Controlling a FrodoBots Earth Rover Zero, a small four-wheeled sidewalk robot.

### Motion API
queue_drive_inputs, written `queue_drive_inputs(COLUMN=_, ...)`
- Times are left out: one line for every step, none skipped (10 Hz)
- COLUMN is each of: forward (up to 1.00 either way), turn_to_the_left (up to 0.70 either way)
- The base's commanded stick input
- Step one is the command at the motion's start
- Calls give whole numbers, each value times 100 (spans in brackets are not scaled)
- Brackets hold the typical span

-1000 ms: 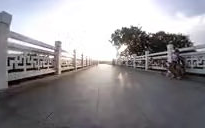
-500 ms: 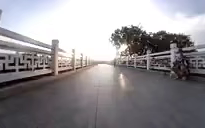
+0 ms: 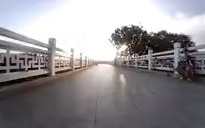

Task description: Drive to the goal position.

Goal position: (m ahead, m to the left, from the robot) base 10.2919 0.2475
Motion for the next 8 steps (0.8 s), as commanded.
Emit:
queue_drive_inputs(forward=45, turn_to_the_left=0)
queue_drive_inputs(forward=45, turn_to_the_left=0)
queue_drive_inputs(forward=45, turn_to_the_left=0)
queue_drive_inputs(forward=45, turn_to_the_left=0)
queue_drive_inputs(forward=45, turn_to_the_left=0)
queue_drive_inputs(forward=45, turn_to_the_left=0)
queue_drive_inputs(forward=45, turn_to_the_left=0)
queue_drive_inputs(forward=45, turn_to_the_left=0)
